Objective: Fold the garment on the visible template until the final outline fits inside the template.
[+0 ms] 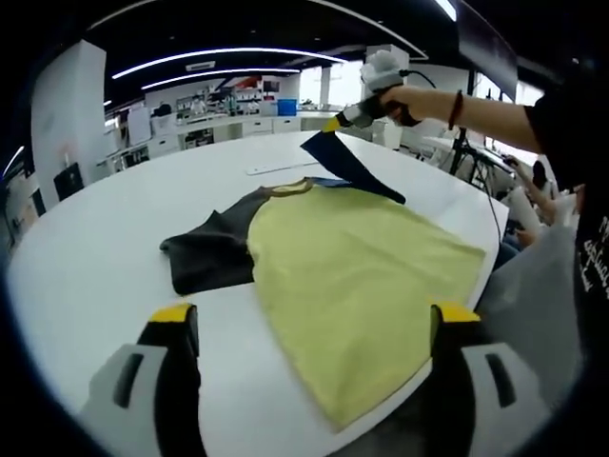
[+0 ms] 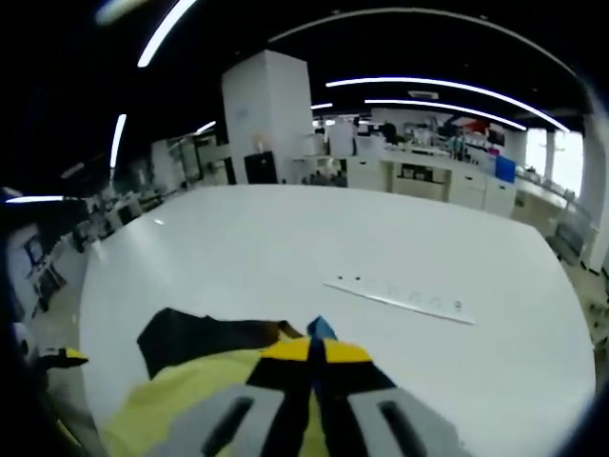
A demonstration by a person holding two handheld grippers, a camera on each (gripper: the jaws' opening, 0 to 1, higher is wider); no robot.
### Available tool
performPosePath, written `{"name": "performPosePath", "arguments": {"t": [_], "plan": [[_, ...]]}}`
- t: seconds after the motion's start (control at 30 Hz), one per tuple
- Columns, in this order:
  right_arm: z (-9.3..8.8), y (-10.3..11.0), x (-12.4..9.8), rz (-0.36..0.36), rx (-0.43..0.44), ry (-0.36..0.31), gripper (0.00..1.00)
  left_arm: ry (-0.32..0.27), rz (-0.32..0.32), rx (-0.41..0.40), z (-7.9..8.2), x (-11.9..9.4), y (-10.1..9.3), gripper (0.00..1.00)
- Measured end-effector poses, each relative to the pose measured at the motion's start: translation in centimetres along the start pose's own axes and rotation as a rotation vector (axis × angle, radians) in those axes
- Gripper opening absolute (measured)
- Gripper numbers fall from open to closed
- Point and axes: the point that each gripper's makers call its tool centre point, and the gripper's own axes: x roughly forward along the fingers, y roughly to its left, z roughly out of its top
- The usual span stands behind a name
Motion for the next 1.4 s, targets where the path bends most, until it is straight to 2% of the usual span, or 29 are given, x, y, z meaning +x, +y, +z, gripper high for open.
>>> {"name": "performPosePath", "arguments": {"t": [0.2, 0.4, 0.7, 1.07, 1.2, 1.27, 1.4], "plan": [[0.4, 2.0, 1.0, 0.038, -0.005, -0.009, 0.00, 0.003, 0.006, -0.007, -0.2, -0.1, -0.1, 0.99], [0.3, 4.6, 1.3, 0.075, -0.028, -0.013, 0.00, -0.004, 0.004, -0.019, -0.2, -0.1, -0.2, 0.99], [0.1, 7.2, 1.5, 0.100, -0.032, -0.018, 0.00, -0.014, 0.006, -0.023, 0.0, -0.2, -0.3, 0.99], [-0.9, 10.5, 2.5, 0.150, -0.109, -0.005, 0.00, -0.005, 0.014, -0.038, -0.6, -0.2, -0.2, 0.98], [-0.8, 11.6, 3.0, 0.184, -0.141, -0.006, 0.00, -0.008, 0.011, -0.042, -0.6, 0.0, -0.2, 0.98], [-1.3, 12.6, 2.4, 0.211, -0.168, -0.005, 0.00, -0.004, 0.010, -0.042, -0.7, 0.0, -0.1, 0.98], [-1.9, 14.2, 2.7, 0.269, -0.208, 0.003, 0.00, 0.000, 0.007, -0.036, -0.8, 0.0, -0.2, 0.98]]}}
